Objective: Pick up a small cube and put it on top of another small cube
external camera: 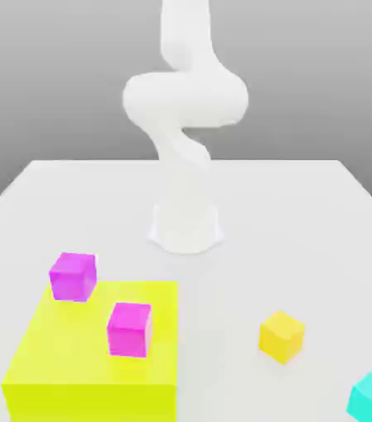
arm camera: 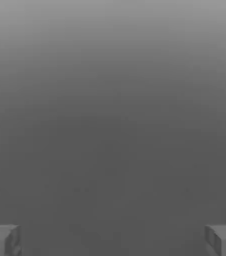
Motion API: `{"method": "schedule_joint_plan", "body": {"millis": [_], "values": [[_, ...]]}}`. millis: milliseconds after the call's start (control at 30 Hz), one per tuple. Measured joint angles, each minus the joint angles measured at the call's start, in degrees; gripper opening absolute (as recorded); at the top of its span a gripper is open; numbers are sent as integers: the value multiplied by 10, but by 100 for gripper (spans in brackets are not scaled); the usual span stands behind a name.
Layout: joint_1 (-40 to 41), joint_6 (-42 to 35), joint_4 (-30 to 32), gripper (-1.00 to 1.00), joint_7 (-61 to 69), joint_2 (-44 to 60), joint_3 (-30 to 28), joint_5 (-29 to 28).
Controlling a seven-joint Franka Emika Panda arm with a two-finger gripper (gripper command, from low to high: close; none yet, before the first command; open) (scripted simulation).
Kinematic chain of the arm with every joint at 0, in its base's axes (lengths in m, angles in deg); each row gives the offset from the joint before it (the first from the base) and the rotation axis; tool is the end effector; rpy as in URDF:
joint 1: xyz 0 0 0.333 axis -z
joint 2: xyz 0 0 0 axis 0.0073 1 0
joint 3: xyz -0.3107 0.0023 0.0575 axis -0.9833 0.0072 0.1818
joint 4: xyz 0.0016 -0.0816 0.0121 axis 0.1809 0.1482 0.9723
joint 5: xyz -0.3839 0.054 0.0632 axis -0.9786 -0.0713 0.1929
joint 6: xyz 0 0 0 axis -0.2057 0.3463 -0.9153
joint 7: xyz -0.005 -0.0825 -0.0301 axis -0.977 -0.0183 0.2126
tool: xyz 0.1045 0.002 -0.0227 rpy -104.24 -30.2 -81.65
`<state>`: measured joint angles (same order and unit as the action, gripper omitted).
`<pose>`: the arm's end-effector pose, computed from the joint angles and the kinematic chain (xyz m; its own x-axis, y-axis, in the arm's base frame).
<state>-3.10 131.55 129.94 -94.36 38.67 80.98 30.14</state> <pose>0.3806 0.0145 0.6614 0.5789 -0.6708 0.4636 -0.4833 -0.7402 -0.4675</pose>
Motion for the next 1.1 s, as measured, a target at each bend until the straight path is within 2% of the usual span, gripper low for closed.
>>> {"method": "schedule_joint_plan", "body": {"millis": [233, 467, 567, 700, 900, 933, 1100], "values": [[-77, 91, 80, 0, 88, 153, 0, 35], [-132, 178, 158, 0, 157, 298, 24, 49], [-148, 217, 191, 0, 173, 360, 40, 36], [-177, 270, 230, 0, 168, 441, 41, -14], [-193, 370, 216, 0, 150, 565, 20, -45], [-194, 380, 213, -100, 149, 578, 18, -46], [-194, 379, 213, -100, 148, 578, 18, -48]]}}
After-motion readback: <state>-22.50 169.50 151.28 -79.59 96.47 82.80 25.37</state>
